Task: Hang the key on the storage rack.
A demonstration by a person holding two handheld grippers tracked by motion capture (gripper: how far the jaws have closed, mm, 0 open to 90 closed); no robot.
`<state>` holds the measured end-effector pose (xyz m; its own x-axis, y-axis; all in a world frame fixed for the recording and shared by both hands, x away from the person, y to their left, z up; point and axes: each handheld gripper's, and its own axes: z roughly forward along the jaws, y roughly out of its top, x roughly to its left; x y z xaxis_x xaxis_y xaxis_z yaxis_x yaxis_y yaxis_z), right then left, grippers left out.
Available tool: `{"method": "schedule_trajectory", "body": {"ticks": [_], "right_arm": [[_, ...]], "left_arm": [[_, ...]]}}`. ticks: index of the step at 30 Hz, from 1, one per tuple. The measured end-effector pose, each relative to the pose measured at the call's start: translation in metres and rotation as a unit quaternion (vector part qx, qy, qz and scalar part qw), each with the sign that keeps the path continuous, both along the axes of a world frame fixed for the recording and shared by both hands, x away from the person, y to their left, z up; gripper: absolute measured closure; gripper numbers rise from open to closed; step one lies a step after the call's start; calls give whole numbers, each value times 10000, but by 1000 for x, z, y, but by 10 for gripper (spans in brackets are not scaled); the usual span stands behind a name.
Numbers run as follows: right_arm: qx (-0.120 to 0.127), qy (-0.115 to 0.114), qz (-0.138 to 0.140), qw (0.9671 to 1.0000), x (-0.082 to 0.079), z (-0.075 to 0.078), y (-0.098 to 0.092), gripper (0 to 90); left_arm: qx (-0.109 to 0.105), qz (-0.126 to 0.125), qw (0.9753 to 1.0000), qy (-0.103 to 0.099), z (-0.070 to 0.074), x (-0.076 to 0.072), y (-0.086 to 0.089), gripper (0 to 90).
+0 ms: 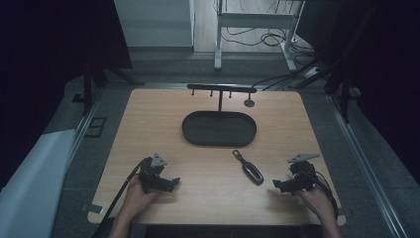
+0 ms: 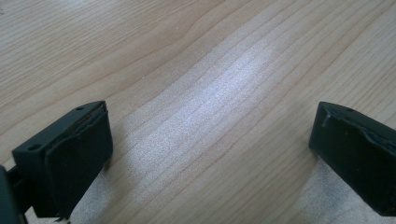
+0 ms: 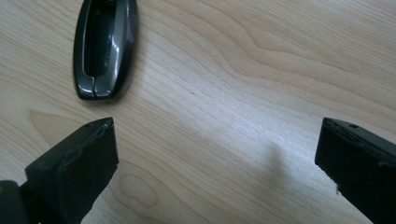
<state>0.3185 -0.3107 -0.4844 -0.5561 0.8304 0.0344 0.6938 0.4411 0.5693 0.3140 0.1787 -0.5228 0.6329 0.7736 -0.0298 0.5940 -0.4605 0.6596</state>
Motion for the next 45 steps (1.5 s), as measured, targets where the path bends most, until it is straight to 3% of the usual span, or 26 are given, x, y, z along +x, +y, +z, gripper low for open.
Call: {"method": "schedule_trajectory", "body": {"ticks": [1, 8, 13, 14, 18, 21, 22, 27, 29, 31, 40, 45], "right_arm": [[-111, 114, 85, 9998, 4, 3, 4, 0], [-230, 382, 203, 9988, 15, 7, 15, 7], [-406, 683, 321, 9963, 26, 11, 28, 37], [-499, 827, 375, 9946, 30, 13, 33, 45], [-689, 1035, 481, 9911, 38, 16, 46, 57], [-783, 1110, 548, 9892, 41, 18, 54, 60], [-902, 1209, 648, 9864, 45, 19, 63, 63], [-1009, 1381, 714, 9827, 53, 22, 78, 84], [-1134, 1501, 742, 9794, 58, 24, 91, 128], [-1154, 1504, 736, 9791, 60, 24, 94, 138], [-1440, 1836, 774, 9693, 74, 12, 127, 231], [-1568, 1916, 783, 9657, 78, 8, 134, 286]], "left_arm": [[4, -3, 10000, 0, 0, 0, 0, 0], [2, -2, 10000, 0, 0, 0, 0, 0], [10, -6, 10000, 8, 0, 0, 0, 0], [12, -4, 10000, 9, 0, 0, 0, 0], [10, -2, 10000, 9, 0, 0, 0, 0], [9, -2, 10000, 10, 0, 0, 0, 0], [8, -3, 10000, 9, 0, 0, 0, 0], [7, -1, 10000, 6, 0, 0, 0, 0], [9, -1, 10000, 9, 0, 0, 0, 0], [6, -1, 10000, 7, 0, 0, 0, 0], [8, 0, 10000, 9, 0, 0, 0, 0], [9, -2, 10000, 9, 0, 0, 0, 0]]}}
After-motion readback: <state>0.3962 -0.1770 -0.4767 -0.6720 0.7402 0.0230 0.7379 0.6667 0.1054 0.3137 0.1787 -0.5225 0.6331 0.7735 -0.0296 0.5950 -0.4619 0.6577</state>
